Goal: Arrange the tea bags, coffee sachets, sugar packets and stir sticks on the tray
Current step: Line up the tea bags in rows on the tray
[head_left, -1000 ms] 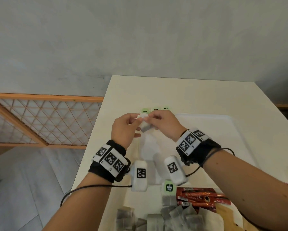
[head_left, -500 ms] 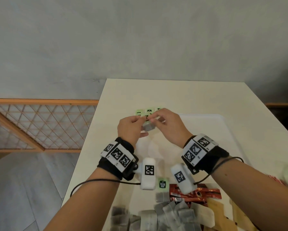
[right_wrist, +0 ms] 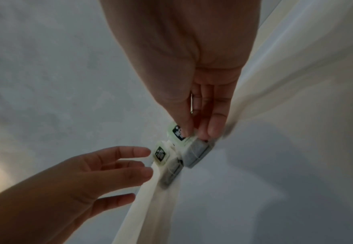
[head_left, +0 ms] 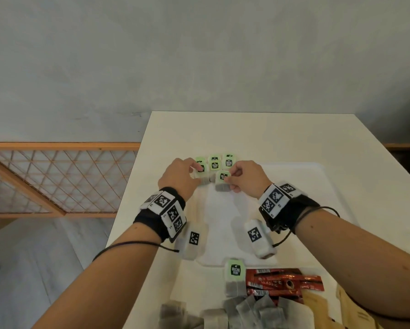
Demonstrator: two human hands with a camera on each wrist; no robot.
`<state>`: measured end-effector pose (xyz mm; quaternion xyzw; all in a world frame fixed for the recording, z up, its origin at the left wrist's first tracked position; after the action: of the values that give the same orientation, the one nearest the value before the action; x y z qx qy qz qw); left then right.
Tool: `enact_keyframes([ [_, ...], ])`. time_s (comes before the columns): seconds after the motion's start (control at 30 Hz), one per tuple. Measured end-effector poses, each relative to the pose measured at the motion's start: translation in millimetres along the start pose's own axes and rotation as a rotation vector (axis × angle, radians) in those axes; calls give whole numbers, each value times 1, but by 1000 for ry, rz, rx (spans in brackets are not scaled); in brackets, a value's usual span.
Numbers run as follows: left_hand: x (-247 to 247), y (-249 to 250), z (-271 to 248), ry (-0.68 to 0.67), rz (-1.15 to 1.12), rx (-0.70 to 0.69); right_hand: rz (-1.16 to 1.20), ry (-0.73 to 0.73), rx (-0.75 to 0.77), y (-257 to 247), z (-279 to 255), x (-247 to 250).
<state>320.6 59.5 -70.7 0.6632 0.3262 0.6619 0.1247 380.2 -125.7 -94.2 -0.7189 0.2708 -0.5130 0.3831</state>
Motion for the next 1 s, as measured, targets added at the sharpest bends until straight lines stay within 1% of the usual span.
enact_keyframes([
  [0.07,-5,1,7,-56,47,-1,-25,20,20,-4,4,-4],
  [0.13,-8,3,12,-80,71,3,-47,46,34,-6,10,-7],
  [0.27,-11,8,19,-85,148,9,-112,74,62,-10,20,-10],
  [0.4,-11,11,24,-113,150,29,-99,68,52,-13,25,-12],
  [0.5,-8,15,19,-131,170,21,-99,106,38,-16,24,-7],
  [0.57,-3,20,11,-135,174,6,-123,128,58,-21,17,0],
  [0.67,8,30,-13,-133,168,-49,-217,124,158,-36,-6,14],
  [0.77,17,40,-47,-164,152,-125,-215,30,221,-47,-45,23],
  [0.9,13,50,-103,-322,86,-253,-203,-140,229,-45,-111,22],
  [1.0,3,50,-145,-449,133,-309,-242,-230,225,-33,-156,16],
])
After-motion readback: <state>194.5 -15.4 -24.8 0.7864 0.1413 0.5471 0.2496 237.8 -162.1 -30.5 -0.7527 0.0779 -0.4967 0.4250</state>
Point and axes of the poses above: each hand's wrist, its own z-axis towards the middle knuckle, its own x-axis out of the back of the hand, y = z × x, the point moved 6 cm from there along z, towards the middle knuckle, and after that the axes turned 1 degree about -z, right-handed, at the moved point
